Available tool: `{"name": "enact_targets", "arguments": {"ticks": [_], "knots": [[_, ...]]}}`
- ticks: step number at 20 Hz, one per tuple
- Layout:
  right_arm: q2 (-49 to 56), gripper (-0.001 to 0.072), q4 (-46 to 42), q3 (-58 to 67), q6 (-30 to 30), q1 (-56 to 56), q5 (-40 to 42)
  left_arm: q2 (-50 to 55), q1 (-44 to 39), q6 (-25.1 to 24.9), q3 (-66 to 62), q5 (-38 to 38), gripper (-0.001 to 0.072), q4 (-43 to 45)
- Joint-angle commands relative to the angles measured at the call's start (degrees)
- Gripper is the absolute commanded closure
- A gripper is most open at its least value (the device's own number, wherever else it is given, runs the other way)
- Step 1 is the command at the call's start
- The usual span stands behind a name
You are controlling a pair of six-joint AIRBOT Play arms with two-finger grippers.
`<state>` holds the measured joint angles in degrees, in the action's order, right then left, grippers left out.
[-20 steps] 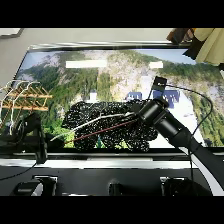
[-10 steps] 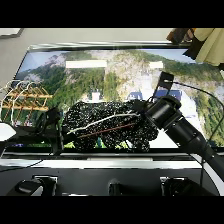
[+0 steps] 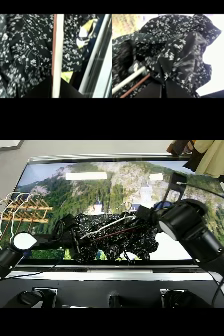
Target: Fold the clothes and pants, and hang the long-sleeved shirts on hangers.
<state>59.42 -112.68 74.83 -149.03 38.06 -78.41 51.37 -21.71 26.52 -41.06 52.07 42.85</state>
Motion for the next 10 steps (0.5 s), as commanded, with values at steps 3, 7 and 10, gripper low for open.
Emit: {"name": "enact_targets", "arguments": {"ticks": [3,7,10], "knots": [[-0.3,0.068,-1.0,1.6,0.9,0.0,-1.6,3.1,-5.9,-3.0,0.0,-4.2,0.068,-4.5],[0.0,0.068,-7.1,1.6,1.2,0.0,-3.5,3.3,-7.7,-3.2,0.0,-4.2,0.068,-6.5],[0.0,0.068,-4.1,1.6,1.7,0.1,-2.5,3.5,-8.0,-3.6,0.0,-5.9,0.068,-7.3]]}}
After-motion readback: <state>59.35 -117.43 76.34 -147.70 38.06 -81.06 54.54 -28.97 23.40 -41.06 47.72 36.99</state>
